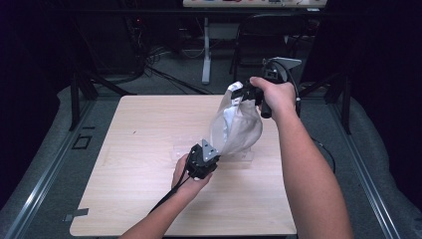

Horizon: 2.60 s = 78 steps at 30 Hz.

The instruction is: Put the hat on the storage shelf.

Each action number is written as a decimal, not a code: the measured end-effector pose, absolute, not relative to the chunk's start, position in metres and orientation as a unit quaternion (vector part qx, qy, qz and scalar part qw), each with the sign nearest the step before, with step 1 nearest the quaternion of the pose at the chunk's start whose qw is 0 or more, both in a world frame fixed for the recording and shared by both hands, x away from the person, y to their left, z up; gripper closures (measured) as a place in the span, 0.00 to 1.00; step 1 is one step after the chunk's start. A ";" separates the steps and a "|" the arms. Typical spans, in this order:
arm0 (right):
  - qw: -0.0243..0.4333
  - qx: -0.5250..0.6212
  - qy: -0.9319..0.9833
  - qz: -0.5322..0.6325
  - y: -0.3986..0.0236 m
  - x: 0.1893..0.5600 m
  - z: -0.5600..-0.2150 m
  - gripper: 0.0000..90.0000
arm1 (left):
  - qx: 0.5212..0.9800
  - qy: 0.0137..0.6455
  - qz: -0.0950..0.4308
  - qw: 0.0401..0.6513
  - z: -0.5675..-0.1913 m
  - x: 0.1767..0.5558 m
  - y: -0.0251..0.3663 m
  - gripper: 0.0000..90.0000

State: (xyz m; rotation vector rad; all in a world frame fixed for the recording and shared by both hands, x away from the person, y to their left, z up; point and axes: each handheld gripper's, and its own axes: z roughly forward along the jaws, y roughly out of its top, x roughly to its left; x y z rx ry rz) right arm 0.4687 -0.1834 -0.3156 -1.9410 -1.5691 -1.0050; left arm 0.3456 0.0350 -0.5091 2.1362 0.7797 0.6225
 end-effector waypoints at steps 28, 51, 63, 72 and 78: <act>0.219 -0.686 -0.587 -0.369 -0.170 0.466 -0.307 0.90 | 0.812 0.307 0.168 0.468 -0.513 0.361 0.075 0.91; 0.206 -0.683 -0.590 -0.379 -0.170 0.468 -0.312 0.71 | 0.797 0.325 0.177 0.477 -0.523 0.354 0.078 0.91; 0.191 -0.688 -0.583 -0.389 -0.188 0.464 -0.306 0.69 | 0.792 0.350 0.166 0.471 -0.538 0.353 0.088 0.94; 0.193 -0.690 -0.580 -0.388 -0.195 0.463 -0.309 0.69 | 0.789 0.380 0.132 0.464 -0.552 0.354 0.091 0.93; 0.185 -0.690 -0.584 -0.385 -0.200 0.460 -0.309 0.68 | 0.807 0.359 0.140 0.448 -0.557 0.354 0.098 0.88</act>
